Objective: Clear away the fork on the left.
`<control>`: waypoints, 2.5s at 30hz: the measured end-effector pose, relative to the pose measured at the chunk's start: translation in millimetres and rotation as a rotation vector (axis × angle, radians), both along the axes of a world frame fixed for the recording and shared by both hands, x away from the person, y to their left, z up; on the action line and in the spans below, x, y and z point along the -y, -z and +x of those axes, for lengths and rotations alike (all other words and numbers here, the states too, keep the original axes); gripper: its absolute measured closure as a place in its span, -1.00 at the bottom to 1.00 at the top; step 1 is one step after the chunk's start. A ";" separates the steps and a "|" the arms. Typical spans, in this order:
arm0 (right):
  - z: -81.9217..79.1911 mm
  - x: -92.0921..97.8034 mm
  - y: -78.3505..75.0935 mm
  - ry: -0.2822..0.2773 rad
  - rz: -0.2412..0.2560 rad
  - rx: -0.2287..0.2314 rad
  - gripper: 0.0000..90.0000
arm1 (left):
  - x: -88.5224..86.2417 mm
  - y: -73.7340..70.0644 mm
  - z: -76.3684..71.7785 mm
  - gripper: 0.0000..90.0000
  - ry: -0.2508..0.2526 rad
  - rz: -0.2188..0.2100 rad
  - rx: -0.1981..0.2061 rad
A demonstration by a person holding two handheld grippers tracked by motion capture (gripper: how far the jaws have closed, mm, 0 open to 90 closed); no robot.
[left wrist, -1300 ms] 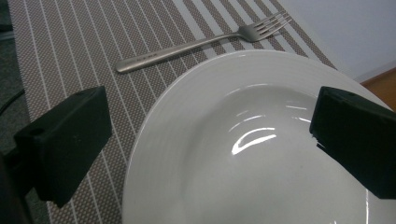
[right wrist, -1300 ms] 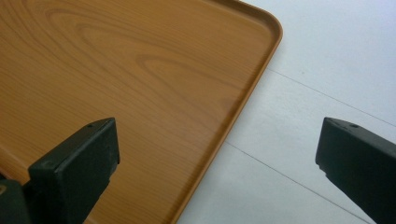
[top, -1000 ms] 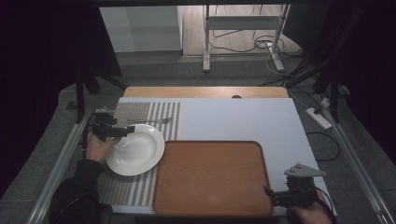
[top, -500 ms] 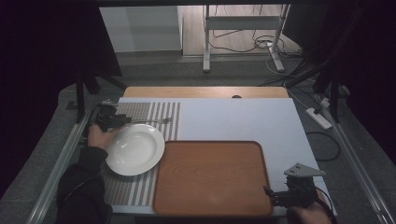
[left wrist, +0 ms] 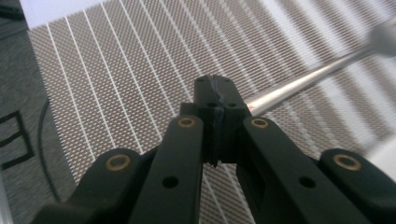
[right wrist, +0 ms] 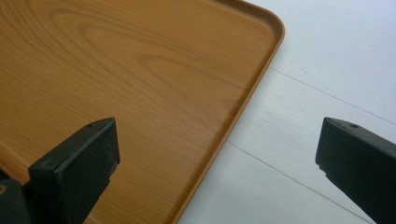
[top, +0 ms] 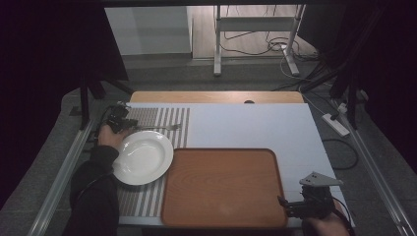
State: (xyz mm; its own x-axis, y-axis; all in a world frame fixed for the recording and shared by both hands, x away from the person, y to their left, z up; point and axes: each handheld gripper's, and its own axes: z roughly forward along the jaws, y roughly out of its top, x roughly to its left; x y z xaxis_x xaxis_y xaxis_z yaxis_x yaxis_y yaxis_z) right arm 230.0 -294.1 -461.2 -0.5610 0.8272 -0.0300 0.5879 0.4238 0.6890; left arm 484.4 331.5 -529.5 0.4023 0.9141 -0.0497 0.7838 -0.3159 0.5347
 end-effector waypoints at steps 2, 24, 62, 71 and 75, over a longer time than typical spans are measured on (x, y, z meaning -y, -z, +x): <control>0.1 0.1 0.1 0.000 0.000 -0.001 -0.99 | 0.9 3.0 3.4 0.98 -0.005 0.010 -0.003; 0.0 -0.6 0.5 -0.002 -0.002 0.000 -0.99 | -7.6 -3.9 -13.4 0.98 0.088 -0.067 -0.184; 0.1 -0.1 0.4 -0.006 -0.001 -0.003 -0.99 | 80.3 -13.4 24.3 -0.97 0.248 0.069 -0.115; 0.0 0.2 0.3 -0.007 0.001 -0.003 -0.99 | 80.9 -7.9 24.8 -0.11 0.305 0.086 -0.126; 0.0 -0.1 0.4 -0.010 0.000 -0.003 -0.99 | 77.1 -8.9 20.8 0.39 0.350 0.088 -0.106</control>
